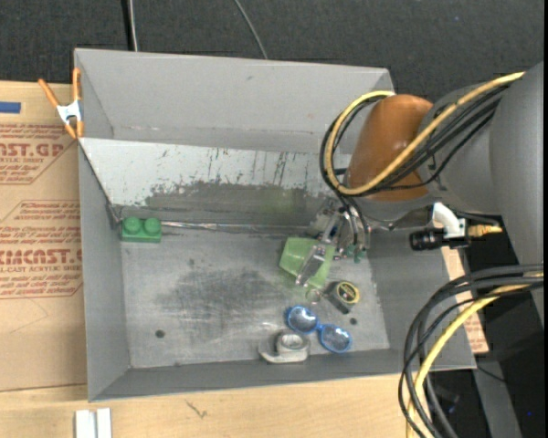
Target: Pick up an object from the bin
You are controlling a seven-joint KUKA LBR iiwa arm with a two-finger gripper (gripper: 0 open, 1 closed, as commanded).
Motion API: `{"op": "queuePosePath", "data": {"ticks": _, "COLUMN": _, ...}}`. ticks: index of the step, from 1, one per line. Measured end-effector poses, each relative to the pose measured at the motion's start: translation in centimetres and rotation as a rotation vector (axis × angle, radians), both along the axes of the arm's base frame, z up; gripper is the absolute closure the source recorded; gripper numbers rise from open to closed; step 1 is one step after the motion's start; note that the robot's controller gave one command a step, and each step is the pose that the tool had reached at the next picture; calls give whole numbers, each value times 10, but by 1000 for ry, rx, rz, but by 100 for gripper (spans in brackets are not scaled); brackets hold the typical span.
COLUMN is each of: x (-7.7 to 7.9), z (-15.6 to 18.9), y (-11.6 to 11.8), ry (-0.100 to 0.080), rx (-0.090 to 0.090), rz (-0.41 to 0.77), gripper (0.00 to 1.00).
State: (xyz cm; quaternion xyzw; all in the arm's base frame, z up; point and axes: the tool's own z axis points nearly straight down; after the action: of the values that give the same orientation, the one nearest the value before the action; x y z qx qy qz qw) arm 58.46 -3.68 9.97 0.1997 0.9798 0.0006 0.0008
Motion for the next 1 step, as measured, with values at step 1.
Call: {"op": "queuePosePath", "data": {"ticks": 1, "x": 0, "z": -25, "y": 4, "ry": -4, "rx": 1, "rz": -45, "gripper": 0}}
